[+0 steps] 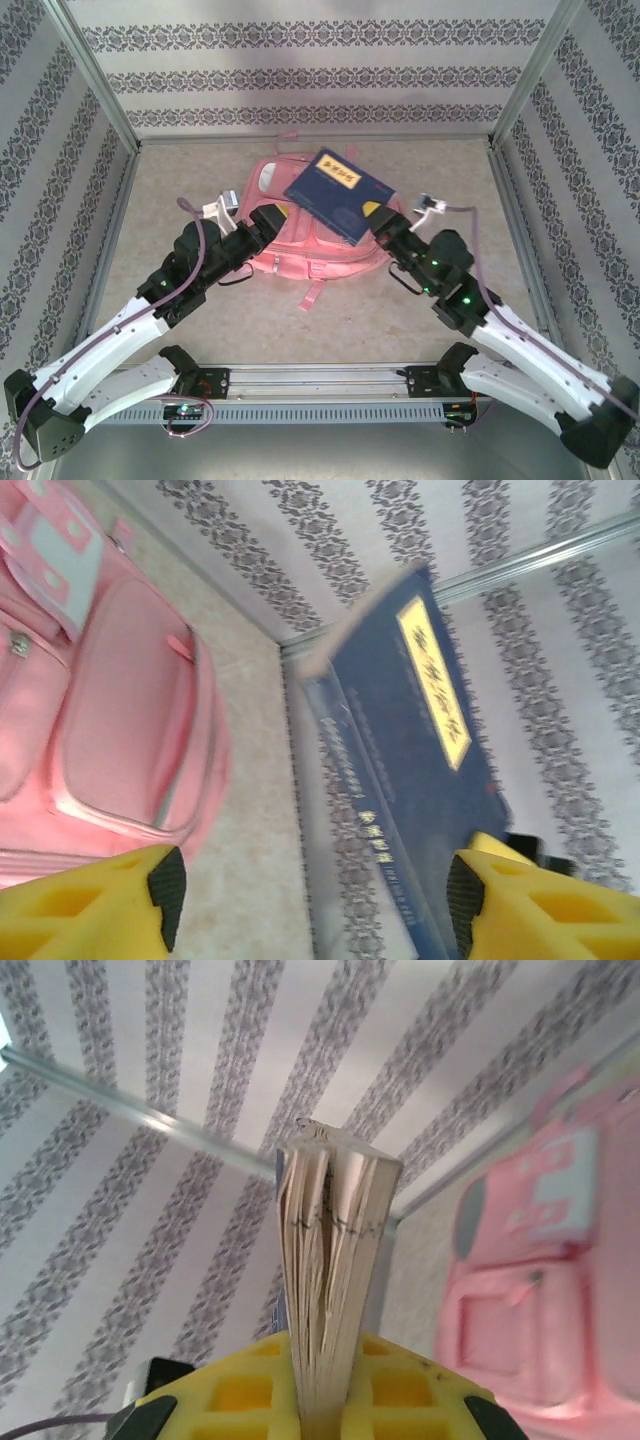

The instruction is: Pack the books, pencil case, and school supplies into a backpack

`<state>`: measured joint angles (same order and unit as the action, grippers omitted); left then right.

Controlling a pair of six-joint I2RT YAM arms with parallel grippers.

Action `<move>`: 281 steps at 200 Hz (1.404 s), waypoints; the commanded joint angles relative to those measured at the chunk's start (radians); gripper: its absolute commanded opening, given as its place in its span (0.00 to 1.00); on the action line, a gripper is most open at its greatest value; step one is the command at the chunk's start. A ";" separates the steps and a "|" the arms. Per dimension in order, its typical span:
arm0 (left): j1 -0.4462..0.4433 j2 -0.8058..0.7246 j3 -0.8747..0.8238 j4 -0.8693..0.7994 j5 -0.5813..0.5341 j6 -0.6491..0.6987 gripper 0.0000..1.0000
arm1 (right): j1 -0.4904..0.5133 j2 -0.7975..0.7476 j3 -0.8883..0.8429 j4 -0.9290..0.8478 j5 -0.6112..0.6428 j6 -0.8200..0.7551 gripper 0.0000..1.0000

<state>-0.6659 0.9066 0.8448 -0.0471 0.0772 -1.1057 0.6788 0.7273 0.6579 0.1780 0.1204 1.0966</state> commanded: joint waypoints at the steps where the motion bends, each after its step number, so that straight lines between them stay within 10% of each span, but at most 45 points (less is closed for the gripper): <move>1: -0.006 0.114 0.147 -0.181 -0.019 0.273 0.72 | -0.076 -0.122 0.009 -0.263 0.089 -0.153 0.00; 54: -0.004 0.678 0.633 -0.422 0.193 0.587 0.65 | -0.244 -0.310 0.052 -0.671 0.248 -0.375 0.00; 127: -0.001 1.225 1.150 -0.637 0.295 0.717 0.51 | -0.259 -0.427 0.054 -0.786 0.292 -0.473 0.00; 171: -0.001 1.285 1.163 -0.607 0.349 0.695 0.37 | -0.259 -0.425 0.040 -0.774 0.281 -0.483 0.00; 211: 0.000 1.290 1.149 -0.589 0.398 0.687 0.00 | -0.260 -0.405 0.025 -0.751 0.271 -0.471 0.00; 281: 0.040 1.040 1.018 -0.626 0.389 0.734 0.00 | -0.272 -0.356 0.035 -0.737 0.199 -0.470 0.00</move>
<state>-0.6464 2.1181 1.8999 -0.6403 0.4274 -0.4141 0.4202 0.3641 0.6758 -0.6243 0.3542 0.6353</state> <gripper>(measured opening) 0.050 0.108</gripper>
